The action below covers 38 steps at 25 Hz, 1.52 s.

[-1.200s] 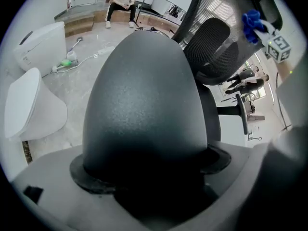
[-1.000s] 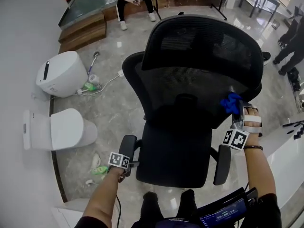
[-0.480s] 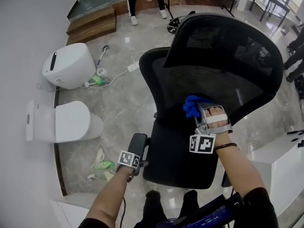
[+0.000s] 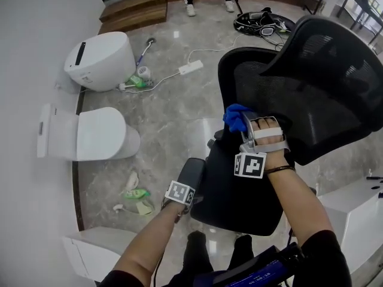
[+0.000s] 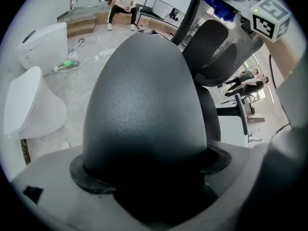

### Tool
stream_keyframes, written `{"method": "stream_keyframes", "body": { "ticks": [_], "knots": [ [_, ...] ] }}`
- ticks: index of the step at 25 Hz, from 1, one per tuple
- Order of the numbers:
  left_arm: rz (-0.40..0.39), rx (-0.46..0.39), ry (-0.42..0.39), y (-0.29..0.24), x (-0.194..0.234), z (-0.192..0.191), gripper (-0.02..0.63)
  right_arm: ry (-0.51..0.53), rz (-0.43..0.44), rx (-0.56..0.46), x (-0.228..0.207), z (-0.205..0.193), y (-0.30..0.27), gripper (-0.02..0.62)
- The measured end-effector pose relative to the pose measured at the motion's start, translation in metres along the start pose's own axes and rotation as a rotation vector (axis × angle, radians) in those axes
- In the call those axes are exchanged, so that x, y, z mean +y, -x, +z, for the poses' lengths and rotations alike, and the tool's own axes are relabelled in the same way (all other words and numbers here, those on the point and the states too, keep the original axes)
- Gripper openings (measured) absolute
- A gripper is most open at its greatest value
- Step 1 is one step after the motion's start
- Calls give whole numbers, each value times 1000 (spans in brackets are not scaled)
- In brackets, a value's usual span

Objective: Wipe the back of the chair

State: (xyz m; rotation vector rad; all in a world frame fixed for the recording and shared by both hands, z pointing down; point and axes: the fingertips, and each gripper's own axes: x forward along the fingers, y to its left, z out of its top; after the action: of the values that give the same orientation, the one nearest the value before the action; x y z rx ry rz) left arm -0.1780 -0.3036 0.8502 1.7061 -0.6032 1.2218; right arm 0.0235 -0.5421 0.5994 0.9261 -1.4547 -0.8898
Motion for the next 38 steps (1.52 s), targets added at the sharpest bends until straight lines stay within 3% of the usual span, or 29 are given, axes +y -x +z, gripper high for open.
{"method": "stream_keyframes", "body": {
  "ticks": [5, 14, 16, 19, 22, 27, 31, 35, 38],
  "knots": [
    [1, 8, -1, -1, 3, 4, 520, 10, 15, 101, 15, -85, 31, 67],
    [2, 14, 7, -2, -1, 6, 520, -9, 58, 384, 53, -307, 148, 67],
    [3, 17, 8, -2, -3, 7, 522, -18, 67, 436, 61, -340, 171, 67],
    [5, 23, 16, -2, -4, 4, 522, -46, 78, 488, 68, -361, 187, 67],
    [5, 21, 16, -4, -11, 0, 522, -81, 48, 419, 57, -326, 186, 67],
    [10, 0, 25, -2, -14, -4, 522, -65, 42, 122, 52, -157, 116, 67],
    [4, -4, 17, 0, -10, 0, 522, -62, 63, 18, 57, -47, 53, 67],
    [6, -16, 28, -1, -14, 4, 522, -17, 67, -43, 63, 16, 7, 67],
    [6, -30, 38, -2, -9, -1, 522, 21, 62, -30, 68, 31, -14, 67]
  ]
}}
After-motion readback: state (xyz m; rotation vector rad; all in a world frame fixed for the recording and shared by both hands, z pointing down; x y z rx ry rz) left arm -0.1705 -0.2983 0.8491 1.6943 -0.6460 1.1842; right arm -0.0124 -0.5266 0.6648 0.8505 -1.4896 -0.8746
